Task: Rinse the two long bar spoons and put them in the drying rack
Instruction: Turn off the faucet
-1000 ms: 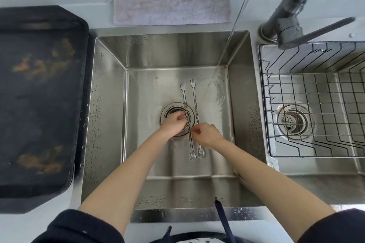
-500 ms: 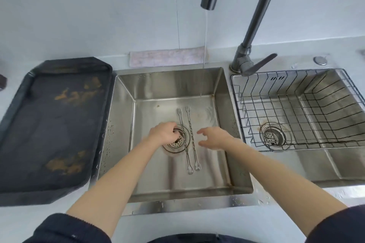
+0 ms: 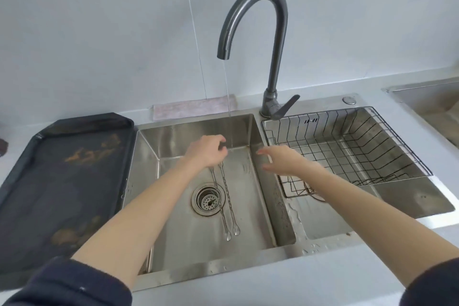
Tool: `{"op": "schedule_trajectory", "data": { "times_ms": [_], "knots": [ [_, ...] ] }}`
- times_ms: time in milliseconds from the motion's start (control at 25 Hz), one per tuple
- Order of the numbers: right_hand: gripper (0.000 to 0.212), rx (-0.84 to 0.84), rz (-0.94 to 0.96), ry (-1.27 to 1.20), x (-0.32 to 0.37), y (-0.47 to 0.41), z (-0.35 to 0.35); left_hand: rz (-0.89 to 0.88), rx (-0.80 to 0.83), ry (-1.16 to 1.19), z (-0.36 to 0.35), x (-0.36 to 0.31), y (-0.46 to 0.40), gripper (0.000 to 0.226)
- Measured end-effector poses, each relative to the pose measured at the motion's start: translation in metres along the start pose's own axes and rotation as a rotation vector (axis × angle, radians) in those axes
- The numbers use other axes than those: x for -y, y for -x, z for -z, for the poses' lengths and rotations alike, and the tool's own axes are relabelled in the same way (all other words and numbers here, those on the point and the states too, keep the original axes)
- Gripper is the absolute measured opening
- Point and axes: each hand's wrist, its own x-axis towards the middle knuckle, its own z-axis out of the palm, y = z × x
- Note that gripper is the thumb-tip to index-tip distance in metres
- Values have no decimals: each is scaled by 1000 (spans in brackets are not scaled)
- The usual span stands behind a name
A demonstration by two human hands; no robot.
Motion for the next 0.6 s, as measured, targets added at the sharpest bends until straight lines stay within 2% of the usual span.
{"op": "schedule_trajectory", "data": {
  "times_ms": [240,600],
  "knots": [
    [42,-211,-35,-103,-24,10,34,-115,-117,94,32,-40,-12,39],
    [28,-541,-79,-274,-54,-13,71,-174,-307,295,68,-90,-57,40]
  ]
}}
